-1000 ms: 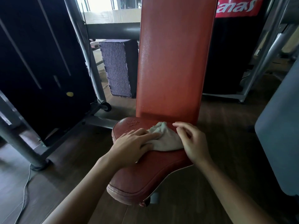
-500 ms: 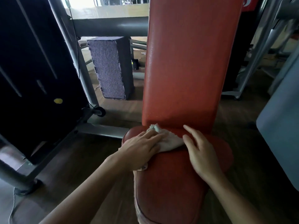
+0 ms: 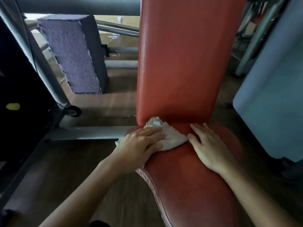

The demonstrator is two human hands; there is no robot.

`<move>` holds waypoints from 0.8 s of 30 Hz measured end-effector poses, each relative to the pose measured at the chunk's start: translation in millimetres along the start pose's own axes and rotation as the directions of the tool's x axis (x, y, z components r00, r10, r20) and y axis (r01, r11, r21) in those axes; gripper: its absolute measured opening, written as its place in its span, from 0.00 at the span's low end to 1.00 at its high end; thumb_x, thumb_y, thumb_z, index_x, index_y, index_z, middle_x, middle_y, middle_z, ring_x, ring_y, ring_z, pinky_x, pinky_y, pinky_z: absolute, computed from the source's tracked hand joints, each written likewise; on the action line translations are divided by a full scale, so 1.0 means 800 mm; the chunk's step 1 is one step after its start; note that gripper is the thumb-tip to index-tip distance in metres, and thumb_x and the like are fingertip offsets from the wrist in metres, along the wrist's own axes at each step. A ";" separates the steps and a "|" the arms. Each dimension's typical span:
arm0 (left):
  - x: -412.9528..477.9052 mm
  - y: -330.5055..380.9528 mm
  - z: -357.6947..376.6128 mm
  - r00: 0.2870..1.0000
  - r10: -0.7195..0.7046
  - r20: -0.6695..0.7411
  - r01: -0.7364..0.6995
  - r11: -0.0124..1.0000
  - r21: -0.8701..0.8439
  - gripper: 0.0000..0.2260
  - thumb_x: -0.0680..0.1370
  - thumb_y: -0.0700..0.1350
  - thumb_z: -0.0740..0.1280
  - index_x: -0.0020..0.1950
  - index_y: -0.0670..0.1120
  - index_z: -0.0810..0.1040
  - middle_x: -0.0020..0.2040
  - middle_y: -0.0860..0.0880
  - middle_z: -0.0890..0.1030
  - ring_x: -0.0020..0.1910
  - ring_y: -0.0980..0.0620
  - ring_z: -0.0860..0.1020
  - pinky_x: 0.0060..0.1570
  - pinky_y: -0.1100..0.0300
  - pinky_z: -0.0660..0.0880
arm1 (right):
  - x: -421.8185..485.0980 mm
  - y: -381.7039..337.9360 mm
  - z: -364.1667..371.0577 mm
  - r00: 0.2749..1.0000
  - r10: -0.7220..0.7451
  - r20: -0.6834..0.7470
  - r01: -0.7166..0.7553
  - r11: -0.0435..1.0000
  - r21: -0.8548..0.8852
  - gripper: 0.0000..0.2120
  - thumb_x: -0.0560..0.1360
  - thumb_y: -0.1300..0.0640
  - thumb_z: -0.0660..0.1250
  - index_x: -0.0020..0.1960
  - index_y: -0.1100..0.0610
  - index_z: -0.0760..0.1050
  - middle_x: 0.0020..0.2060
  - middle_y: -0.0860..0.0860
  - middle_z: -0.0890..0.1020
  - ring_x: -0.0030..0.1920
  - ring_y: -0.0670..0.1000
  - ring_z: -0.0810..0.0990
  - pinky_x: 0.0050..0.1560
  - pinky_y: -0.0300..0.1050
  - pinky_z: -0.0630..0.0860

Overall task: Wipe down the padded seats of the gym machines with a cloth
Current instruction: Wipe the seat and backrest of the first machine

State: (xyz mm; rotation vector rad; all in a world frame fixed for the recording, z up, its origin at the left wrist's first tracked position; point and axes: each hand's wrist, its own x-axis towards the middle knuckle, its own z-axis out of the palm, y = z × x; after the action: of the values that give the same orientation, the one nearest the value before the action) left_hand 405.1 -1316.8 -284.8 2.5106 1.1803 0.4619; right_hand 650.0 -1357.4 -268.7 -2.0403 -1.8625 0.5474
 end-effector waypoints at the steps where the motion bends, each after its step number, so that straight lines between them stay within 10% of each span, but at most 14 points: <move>1: -0.008 -0.001 0.001 1.000 0.026 -0.010 -0.026 0.999 -0.033 0.19 0.84 0.61 0.55 0.74 0.62 0.72 0.77 0.64 0.66 0.76 0.65 0.61 0.74 0.64 0.60 | 0.001 0.000 0.001 1.000 0.005 -0.009 -0.005 1.000 -0.002 0.25 0.85 0.47 0.52 0.81 0.51 0.59 0.80 0.47 0.59 0.81 0.48 0.50 0.78 0.44 0.47; 8: 0.042 -0.020 -0.014 0.996 -0.047 0.077 0.055 0.993 -0.104 0.17 0.84 0.57 0.59 0.72 0.62 0.74 0.76 0.63 0.68 0.75 0.64 0.63 0.76 0.57 0.61 | -0.001 -0.001 0.002 0.999 0.020 -0.037 -0.021 1.000 -0.003 0.23 0.86 0.51 0.52 0.80 0.52 0.61 0.79 0.47 0.62 0.80 0.46 0.54 0.74 0.37 0.48; 19: -0.020 -0.002 -0.008 0.998 0.068 0.013 -0.067 0.997 -0.031 0.19 0.82 0.62 0.56 0.72 0.63 0.73 0.75 0.64 0.67 0.75 0.65 0.63 0.65 0.71 0.61 | -0.008 -0.001 0.000 0.991 0.031 -0.129 -0.018 0.994 0.105 0.22 0.85 0.51 0.57 0.78 0.50 0.66 0.77 0.48 0.67 0.78 0.48 0.63 0.78 0.43 0.55; 24: 0.012 0.013 -0.025 0.992 0.037 0.119 -0.044 0.997 0.062 0.14 0.82 0.54 0.58 0.68 0.59 0.71 0.69 0.60 0.74 0.66 0.56 0.73 0.59 0.56 0.72 | -0.010 -0.001 -0.003 0.988 -0.003 -0.155 0.027 0.988 0.151 0.20 0.84 0.51 0.59 0.75 0.51 0.70 0.73 0.47 0.73 0.73 0.47 0.69 0.75 0.43 0.63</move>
State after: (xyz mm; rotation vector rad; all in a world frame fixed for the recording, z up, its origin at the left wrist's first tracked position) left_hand 409.4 -1312.7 -260.9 2.5820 1.1185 0.2846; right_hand 650.3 -1365.6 -265.5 -1.9110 -1.6917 0.4969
